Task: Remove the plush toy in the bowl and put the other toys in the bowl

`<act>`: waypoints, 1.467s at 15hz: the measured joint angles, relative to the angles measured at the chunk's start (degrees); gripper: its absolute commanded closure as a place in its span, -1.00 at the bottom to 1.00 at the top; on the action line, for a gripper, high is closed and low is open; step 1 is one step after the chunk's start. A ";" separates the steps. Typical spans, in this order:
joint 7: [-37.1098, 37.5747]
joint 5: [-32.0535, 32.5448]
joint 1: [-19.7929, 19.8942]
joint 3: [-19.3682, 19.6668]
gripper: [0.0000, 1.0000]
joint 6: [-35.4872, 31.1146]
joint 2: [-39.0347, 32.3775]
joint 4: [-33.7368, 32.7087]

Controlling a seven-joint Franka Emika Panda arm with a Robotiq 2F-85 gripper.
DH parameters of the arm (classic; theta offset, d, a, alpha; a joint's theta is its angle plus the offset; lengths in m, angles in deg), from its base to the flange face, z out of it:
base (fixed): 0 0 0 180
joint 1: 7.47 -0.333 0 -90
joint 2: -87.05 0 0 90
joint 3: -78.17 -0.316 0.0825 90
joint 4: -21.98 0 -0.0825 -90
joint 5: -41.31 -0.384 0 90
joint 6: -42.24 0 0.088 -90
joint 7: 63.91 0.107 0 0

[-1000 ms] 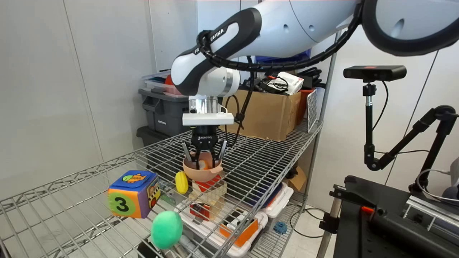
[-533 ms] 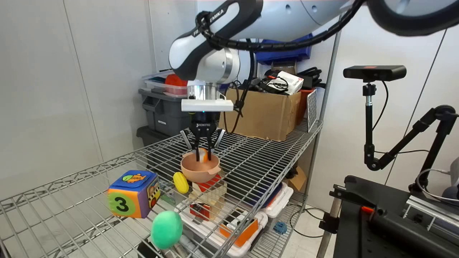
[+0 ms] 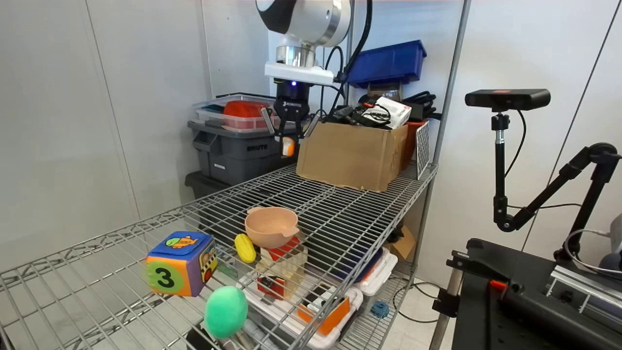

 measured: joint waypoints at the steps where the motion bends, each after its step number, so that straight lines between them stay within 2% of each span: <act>1: 1.34 0.00 1.34 -0.14 0.80 1.44 -1.05 -1.66; 3: 4.20 -0.14 3.03 -0.39 0.80 4.61 -4.39 -5.21; 6: 9.82 -0.30 3.13 -0.48 0.80 8.40 -11.12 -11.05; 12: 21.75 0.20 2.50 -2.07 0.80 9.82 -20.31 -18.06; 13: 23.18 0.33 2.59 -2.46 -0.20 9.86 -21.01 -18.65; 15: 25.80 0.55 2.86 -3.11 -0.36 9.98 -22.08 -19.82; 19: 28.97 0.80 3.48 -4.23 -0.95 10.42 -23.51 -22.17; 22: 29.57 0.94 3.81 -5.14 -1.00 11.77 -23.95 -23.70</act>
